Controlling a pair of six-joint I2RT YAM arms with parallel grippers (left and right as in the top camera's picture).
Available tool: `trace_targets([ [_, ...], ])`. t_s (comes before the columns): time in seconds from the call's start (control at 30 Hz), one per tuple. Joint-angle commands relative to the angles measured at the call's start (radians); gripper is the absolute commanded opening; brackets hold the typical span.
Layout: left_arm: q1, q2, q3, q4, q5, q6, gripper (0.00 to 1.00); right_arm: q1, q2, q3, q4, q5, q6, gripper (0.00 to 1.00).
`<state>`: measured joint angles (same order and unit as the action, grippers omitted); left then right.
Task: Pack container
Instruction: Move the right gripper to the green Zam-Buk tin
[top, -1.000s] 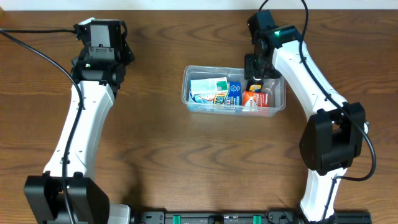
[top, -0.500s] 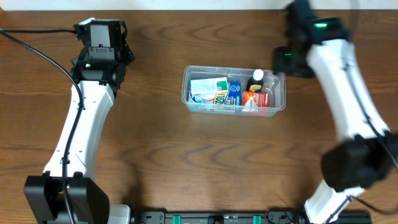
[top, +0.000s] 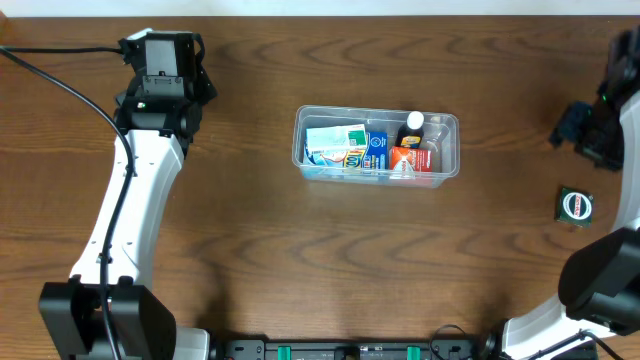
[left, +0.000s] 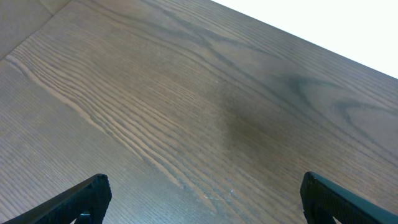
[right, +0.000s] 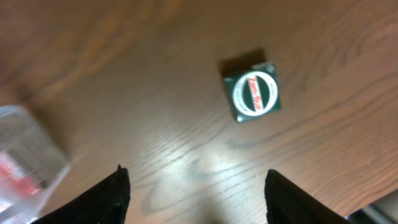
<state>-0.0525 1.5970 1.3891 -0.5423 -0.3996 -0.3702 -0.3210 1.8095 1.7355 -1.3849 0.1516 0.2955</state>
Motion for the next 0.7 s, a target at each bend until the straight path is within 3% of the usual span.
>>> trace_targets([
  [0.0, 0.003, 0.002, 0.003, 0.0, -0.012, -0.013, 0.98, -0.037, 0.01, -0.096, 0.051, -0.006, -0.032, 0.77],
  [0.03, 0.003, 0.002, 0.003, 0.0, -0.012, -0.013, 0.98, -0.046, 0.01, -0.129, 0.082, -0.005, -0.035, 0.88],
  [0.1, 0.003, 0.002, 0.003, 0.0, -0.012, -0.013, 0.98, -0.063, 0.01, -0.189, 0.142, -0.005, -0.051, 0.99],
  [0.4, 0.003, 0.002, 0.003, 0.0, -0.012, -0.013, 0.98, -0.113, 0.01, -0.36, 0.324, 0.016, -0.071, 0.99],
  [0.67, 0.003, 0.002, 0.003, 0.0, -0.012, -0.013, 0.98, -0.192, 0.01, -0.403, 0.48, -0.079, -0.284, 0.99],
])
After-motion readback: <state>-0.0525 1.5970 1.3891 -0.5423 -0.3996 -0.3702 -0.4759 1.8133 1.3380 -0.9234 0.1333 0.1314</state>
